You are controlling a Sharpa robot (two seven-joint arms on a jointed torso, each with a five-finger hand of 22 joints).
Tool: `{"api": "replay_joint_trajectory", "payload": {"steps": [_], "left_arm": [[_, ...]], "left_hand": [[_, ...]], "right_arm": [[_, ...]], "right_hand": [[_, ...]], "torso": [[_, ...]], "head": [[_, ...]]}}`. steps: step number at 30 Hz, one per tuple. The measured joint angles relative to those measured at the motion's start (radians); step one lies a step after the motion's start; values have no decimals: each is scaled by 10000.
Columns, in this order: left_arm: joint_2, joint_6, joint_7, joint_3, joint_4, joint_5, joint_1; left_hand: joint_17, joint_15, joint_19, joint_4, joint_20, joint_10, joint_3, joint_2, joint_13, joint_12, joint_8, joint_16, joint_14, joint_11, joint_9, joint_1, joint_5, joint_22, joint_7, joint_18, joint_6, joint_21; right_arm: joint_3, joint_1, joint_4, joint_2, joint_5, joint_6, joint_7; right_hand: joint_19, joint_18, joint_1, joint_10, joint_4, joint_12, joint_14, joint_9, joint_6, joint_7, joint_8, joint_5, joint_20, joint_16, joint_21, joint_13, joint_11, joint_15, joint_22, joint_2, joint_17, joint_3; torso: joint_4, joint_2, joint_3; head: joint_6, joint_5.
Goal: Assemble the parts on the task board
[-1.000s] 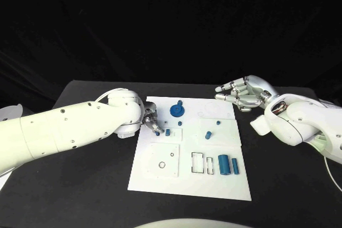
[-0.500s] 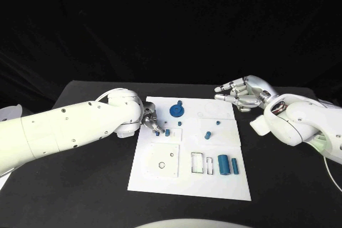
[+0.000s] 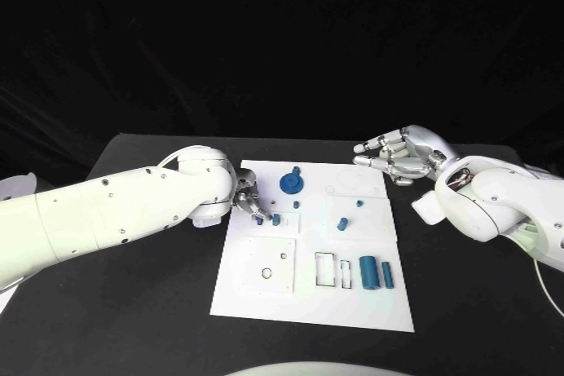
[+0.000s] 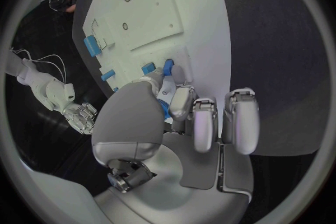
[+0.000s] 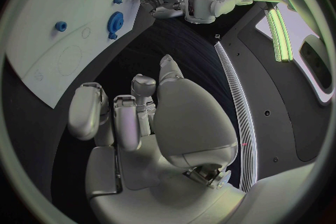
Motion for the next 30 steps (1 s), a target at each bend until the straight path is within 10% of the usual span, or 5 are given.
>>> {"api": "replay_joint_trajectory", "payload": {"steps": [23,27,30], "left_arm": [[-724,-921,-32,121,601,468,-66],[-827,-1725,289,130,584,1149,-61],[-849,-2346,816,130,497,1955,-58]], "left_hand": [[-1,-71,0,72,0,-151,-887,275,-328,-324,-115,0,0,18,46,-830,-1,0,75,0,-231,-418],[-2,150,-85,39,84,-1777,-1311,293,-2731,-2809,-584,-245,3,323,-238,-917,-1,-84,428,480,-1085,-2470],[-2,470,-925,55,370,-3090,-1951,275,-4070,-4342,-907,-1511,4,688,-602,-899,45,-1962,807,1015,-1744,-5275]], "right_arm": [[0,-1,-68,27,-1,7,-1],[0,-2,-78,28,-1,8,-1],[0,-2,-82,24,-2,9,-1]], "right_hand": [[0,0,1,0,0,0,0,0,0,0,0,0,0,0,0,-21,0,0,-20,-1,7,0],[0,0,1,0,0,0,0,0,0,0,0,0,0,0,0,-21,0,0,-20,-1,7,1],[0,0,1,0,0,0,0,0,0,0,0,0,0,0,0,-20,0,0,-20,-1,6,1]], "torso": [[13,-2,-1],[13,-6,3],[13,-6,7]], "head": [[32,-33],[36,-32],[48,-35]]}}
